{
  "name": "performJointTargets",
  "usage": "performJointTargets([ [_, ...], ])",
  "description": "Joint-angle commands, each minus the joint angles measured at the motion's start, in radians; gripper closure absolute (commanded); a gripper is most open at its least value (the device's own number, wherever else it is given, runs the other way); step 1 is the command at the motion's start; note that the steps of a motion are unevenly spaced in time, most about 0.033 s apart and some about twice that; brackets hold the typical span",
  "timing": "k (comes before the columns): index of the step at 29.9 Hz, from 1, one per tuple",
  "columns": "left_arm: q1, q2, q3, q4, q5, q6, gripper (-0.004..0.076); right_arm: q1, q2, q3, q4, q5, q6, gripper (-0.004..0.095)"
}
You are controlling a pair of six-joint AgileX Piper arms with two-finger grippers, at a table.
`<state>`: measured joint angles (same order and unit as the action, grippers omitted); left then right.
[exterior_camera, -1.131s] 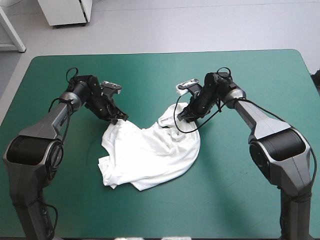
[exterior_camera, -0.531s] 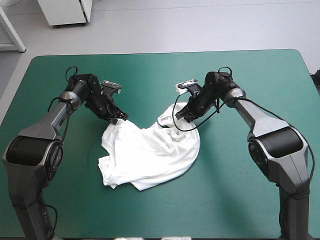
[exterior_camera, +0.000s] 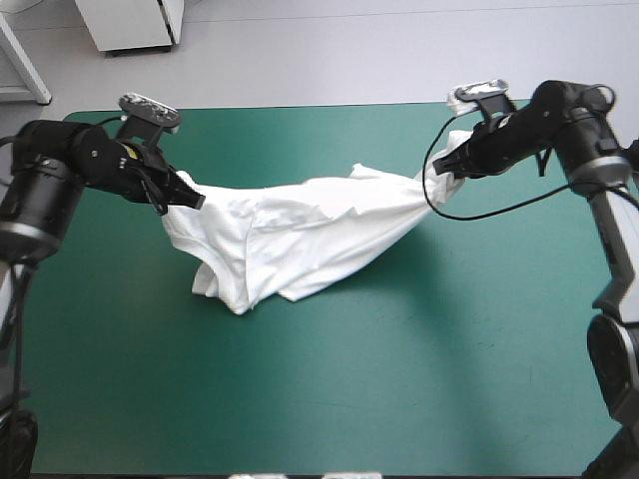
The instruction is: Fold the cloth
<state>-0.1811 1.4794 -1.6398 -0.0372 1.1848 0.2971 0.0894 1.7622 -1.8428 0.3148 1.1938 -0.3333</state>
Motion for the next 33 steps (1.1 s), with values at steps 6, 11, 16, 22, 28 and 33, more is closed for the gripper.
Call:
performJointTargets([
  [6, -0.003, -0.226, -0.165, 0.045, -0.064, -0.025, 0.0733, -0.065, -0.367, -0.054, 0.005, -0.100, -0.008, 0.0923],
  [11, -0.003, -0.260, -0.246, -0.007, -0.078, -0.017, 0.0733, -0.063, -0.480, -0.093, -0.002, -0.148, -0.004, 0.0923],
  [16, -0.003, -0.301, -0.257, -0.054, -0.062, -0.017, 0.0733, -0.062, -0.557, -0.096, 0.016, -0.107, 0.005, 0.0923],
  [22, -0.007, -0.392, -0.243, -0.054, 0.010, -0.029, 0.0733, 0.026, -0.661, -0.093, -0.025, -0.035, 0.035, 0.0923],
  [28, -0.085, -0.491, -0.160, -0.038, 0.104, -0.068, 0.0733, 0.182, -0.730, -0.029, -0.141, 0.055, 0.137, 0.0923],
  [33, -0.116, -0.581, -0.108, -0.053, 0.104, -0.138, 0.0733, 0.218, -0.809, 0.058, -0.128, 0.055, 0.179, 0.0923],
])
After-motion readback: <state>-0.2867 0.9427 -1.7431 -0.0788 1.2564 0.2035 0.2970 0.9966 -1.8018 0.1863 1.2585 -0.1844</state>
